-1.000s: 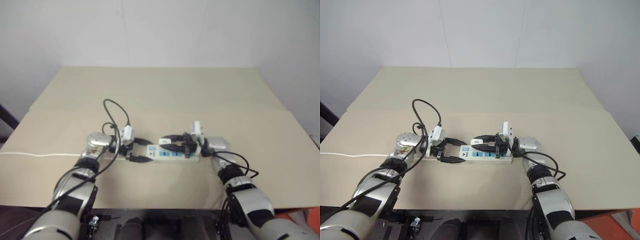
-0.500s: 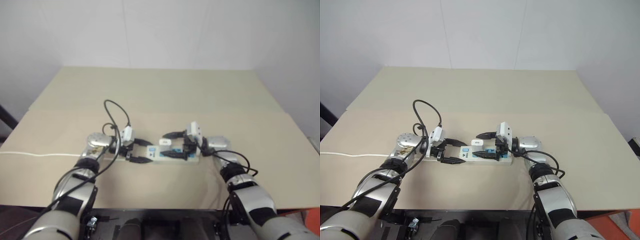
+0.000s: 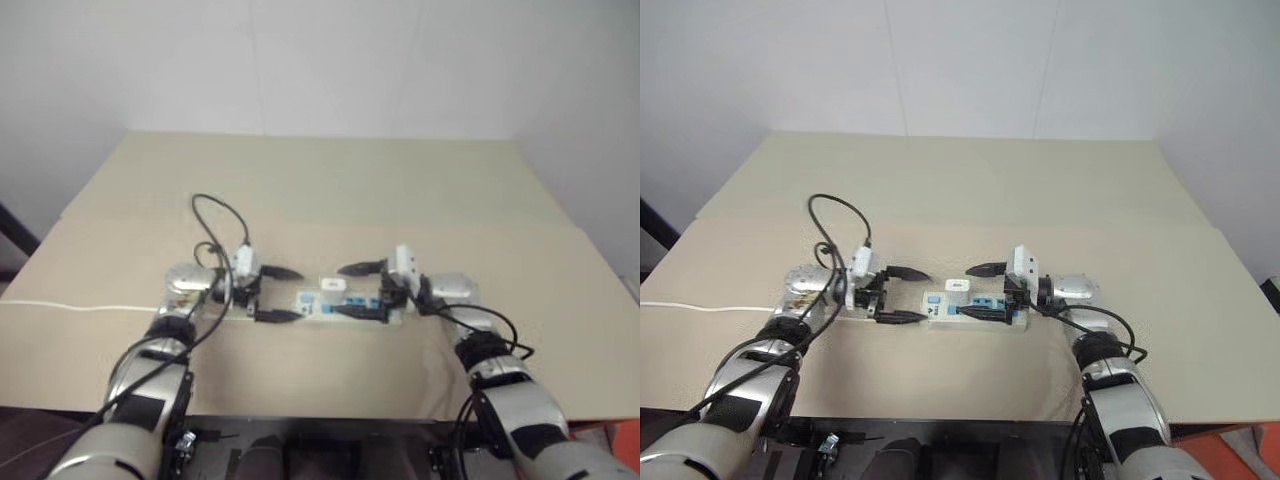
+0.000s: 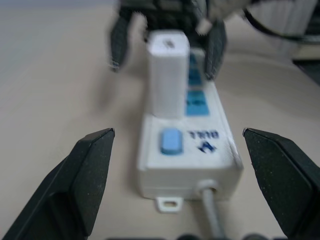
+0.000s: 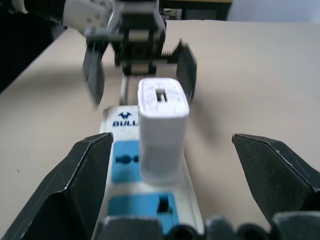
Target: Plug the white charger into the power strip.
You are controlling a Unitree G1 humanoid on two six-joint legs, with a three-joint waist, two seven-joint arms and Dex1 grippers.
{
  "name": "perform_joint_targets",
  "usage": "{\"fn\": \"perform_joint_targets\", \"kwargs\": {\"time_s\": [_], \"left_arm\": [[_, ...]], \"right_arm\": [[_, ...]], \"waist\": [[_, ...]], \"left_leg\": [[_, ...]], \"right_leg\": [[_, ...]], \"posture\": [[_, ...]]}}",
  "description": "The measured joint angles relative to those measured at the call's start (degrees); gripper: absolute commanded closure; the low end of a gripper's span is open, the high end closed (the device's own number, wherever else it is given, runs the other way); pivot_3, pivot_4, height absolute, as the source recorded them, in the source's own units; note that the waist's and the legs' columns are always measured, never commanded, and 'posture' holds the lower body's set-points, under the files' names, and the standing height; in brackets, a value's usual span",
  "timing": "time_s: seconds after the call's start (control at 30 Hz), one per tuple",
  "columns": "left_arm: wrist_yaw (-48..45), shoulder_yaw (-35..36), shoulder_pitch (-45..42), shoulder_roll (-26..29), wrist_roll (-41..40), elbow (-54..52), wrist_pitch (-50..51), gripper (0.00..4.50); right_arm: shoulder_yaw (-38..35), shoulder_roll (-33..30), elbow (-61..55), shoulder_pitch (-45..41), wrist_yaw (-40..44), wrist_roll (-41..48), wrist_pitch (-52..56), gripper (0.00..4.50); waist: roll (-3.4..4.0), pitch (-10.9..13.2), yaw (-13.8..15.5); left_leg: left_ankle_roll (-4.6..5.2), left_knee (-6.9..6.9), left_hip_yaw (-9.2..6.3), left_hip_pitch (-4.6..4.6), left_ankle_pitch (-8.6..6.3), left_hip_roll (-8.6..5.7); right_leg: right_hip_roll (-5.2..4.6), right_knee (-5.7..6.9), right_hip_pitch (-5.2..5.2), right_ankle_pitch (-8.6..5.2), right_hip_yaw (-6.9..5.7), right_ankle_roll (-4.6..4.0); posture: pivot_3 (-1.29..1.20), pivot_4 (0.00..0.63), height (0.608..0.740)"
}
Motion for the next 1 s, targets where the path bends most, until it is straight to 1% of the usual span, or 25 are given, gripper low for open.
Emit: {"fn": "perform_joint_targets", "kwargs": {"time_s": [0.1, 0.13, 0.23, 0.33, 0.47, 0.53, 0.8, 1.0], "left_arm": [[-0.1, 1.7, 4.4, 5.2, -5.2, -9.7, 6.6, 0.01], [-0.2, 2.4, 6.6, 7.7, -6.6, -12.9, 8.0, 0.01], [-0.2, 5.7, 13.4, 15.3, -8.5, -17.1, 10.3, 0.01], [-0.3, 7.6, 18.2, 18.3, -9.6, -19.9, 11.7, 0.01], [-0.2, 10.7, 23.9, 20.9, -10.5, -25.4, 14.3, 0.01], [-0.1, 12.6, 26.2, 21.8, -10.9, -27.2, 15.3, 0.01], [1.9, 13.8, 29.8, 20.7, -10.9, -34.1, 18.4, 0.01], [2.6, 14.5, 30.6, 20.6, -10.9, -37.4, 20.4, 0.01]], "right_arm": [[-0.6, -5.5, -11.6, 5.8, -0.1, 1.0, 5.5, 0.0], [-0.8, -8.2, -15.5, 8.7, -0.4, 1.0, 6.8, 0.0], [-4.7, -16.0, -23.2, 15.3, -1.3, 2.3, 11.2, 0.0], [-8.5, -21.8, -28.6, 18.3, -1.5, 3.7, 13.6, 0.0], [-12.2, -27.2, -32.0, 22.2, -1.0, 4.9, 14.4, 0.0], [-13.9, -28.8, -32.2, 23.7, -1.0, 5.6, 14.9, 0.0], [-14.9, -30.7, -33.8, 23.8, -1.1, 6.7, 15.2, 0.0], [-16.6, -33.7, -35.2, 23.0, -1.0, 8.1, 18.0, 0.0]], "waist": [[0.25, 0.4, -0.1], [0.36, 0.5, -0.1], [0.69, 0.8, -0.2], [0.77, 1.0, -0.1], [0.75, 1.1, 0.0], [0.75, 1.1, 0.0], [0.74, 1.3, 0.0], [0.74, 1.5, 0.0]], "left_leg": [[0.0, 0.0, 0.0, -0.13, 0.0, 0.01], [0.0, -0.02, 0.01, -0.25, 0.0, 0.02], [0.0, -0.05, 0.09, -0.65, 0.0, 0.0], [0.0, -0.04, 0.12, -0.71, 0.0, 0.04], [0.0, -0.04, 0.13, -0.71, 0.0, 0.06], [0.0, -0.04, 0.15, -0.7, 0.0, 0.06], [0.0, -0.04, 0.18, -0.72, 0.01, 0.06], [0.0, -0.04, 0.18, -0.72, 0.0, 0.07]], "right_leg": [[-0.02, -0.04, -0.1, 0.0, 0.01, 0.0], [-0.03, -0.05, -0.22, 0.0, 0.0, 0.01], [-0.06, -0.02, -0.71, 0.0, 0.08, 0.01], [0.0, 0.05, -0.83, 0.0, 0.09, 0.0], [0.03, 0.02, -0.82, 0.0, 0.05, -0.01], [0.0, 0.01, -0.81, 0.0, 0.07, -0.01], [-0.02, -0.03, -0.8, 0.0, 0.08, -0.01], [0.0, -0.05, -0.81, 0.0, 0.07, -0.02]], "posture": [[0.0, 0.15, 0.74], [0.0, 0.15, 0.74], [0.0, 0.15, 0.74], [0.0, 0.15, 0.74], [0.0, 0.15, 0.74], [0.0, 0.15, 0.74], [0.0, 0.15, 0.74], [0.0, 0.15, 0.74]]}}
